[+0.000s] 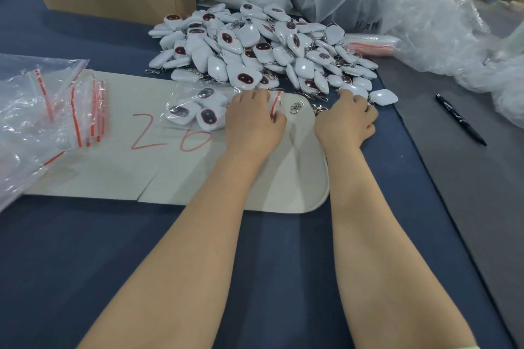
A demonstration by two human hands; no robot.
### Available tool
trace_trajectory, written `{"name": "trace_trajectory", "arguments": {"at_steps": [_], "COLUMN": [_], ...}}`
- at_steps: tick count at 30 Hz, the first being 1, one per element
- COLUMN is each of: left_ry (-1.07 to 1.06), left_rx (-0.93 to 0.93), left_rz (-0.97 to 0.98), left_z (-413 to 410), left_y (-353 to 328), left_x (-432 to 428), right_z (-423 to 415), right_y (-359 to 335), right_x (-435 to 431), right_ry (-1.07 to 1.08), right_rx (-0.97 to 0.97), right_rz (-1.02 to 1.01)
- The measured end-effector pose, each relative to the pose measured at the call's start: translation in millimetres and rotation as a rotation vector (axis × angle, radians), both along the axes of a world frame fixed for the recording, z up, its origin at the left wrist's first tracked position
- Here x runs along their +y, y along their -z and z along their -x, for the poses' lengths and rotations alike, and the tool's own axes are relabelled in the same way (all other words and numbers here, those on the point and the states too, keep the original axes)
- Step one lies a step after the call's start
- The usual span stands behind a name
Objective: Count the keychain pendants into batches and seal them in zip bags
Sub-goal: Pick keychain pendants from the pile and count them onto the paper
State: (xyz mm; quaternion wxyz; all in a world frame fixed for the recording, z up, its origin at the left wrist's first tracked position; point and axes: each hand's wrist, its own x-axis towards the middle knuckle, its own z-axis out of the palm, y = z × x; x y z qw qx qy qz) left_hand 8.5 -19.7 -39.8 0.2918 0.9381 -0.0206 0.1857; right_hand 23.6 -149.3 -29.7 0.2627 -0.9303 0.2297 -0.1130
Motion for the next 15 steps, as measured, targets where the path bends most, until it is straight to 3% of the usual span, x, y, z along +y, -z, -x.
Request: {"name": "trace_trajectory", "arguments": {"at_steps": [7, 15], "left_ry": [-0.006, -0.005], "left_rx": [0.012, 0.018], "left_rz": [0.004, -0.002], "left_z": [0.0, 0.0], "left_y": [0.4, 0.0], "left_x": [-0.2, -0.7], "right_z": [-0.6, -3.4], "right_y": [3.7, 0.3], "right_x": [-4.0, -3.9], "right_ry": [0.039, 0.083], "right_rx": [0.042, -0.166], "right_rz": [0.015, -0.043]}}
